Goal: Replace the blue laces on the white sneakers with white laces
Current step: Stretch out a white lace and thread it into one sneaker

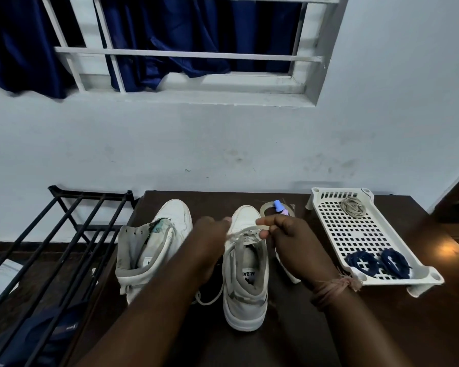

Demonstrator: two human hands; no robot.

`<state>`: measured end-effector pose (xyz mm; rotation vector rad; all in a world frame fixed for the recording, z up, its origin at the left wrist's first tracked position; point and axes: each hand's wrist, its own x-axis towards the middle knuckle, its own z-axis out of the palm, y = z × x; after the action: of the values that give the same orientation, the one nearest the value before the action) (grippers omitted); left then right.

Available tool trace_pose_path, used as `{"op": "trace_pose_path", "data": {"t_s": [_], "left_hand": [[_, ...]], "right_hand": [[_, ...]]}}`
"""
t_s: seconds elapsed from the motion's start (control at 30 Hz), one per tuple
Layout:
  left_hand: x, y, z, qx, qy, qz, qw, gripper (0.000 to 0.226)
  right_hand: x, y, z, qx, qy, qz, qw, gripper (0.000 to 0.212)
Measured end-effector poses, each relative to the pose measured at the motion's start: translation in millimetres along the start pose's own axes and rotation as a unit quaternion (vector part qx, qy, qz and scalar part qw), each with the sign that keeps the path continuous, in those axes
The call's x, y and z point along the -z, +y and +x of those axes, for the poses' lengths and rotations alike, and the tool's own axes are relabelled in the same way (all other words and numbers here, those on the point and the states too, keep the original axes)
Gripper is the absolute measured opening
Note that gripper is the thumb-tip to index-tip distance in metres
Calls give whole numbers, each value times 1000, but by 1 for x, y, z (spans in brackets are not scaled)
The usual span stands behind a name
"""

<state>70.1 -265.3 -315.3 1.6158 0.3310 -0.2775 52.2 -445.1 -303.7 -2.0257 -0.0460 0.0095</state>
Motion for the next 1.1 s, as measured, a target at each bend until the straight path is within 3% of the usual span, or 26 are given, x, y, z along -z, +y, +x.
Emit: {"op": "trace_pose_path", "data": {"t_s": [0.07,0.13,0.23,0.37,0.57,0.7,0.8,0.83,1.1], "left_hand": [[-8,-3,-4,-148,45,190,970,44],[-11,-2,-8,-310,17,261,914,37],[-6,-3,-6,-389,12,302,870,30],[-5,-4,-6,-377,15,321,869,15],[-13,-12,-8,-368,121,392,835,17],[-15,-16,-11,-383,161,510,753,17],[-19,-19,-15,-387,160,615,669,20],[-20,-19,-16,-387,161,628,655,21],[-25,-20,-13,-364,153,622,676,23]], "right_hand": [[-4,-4,-2,33,-2,-9,999,29],[-6,-5,-3,48,11,8,999,16],[-3,-3,-1,24,37,61,997,13],[-2,-1,-1,6,42,98,994,17],[-1,7,1,-34,41,61,997,12],[2,11,-4,-109,-26,-11,994,36],[4,14,-3,-157,-31,-10,987,35],[5,15,-2,-170,-34,0,985,33],[3,16,-3,-220,-62,148,962,26]]}}
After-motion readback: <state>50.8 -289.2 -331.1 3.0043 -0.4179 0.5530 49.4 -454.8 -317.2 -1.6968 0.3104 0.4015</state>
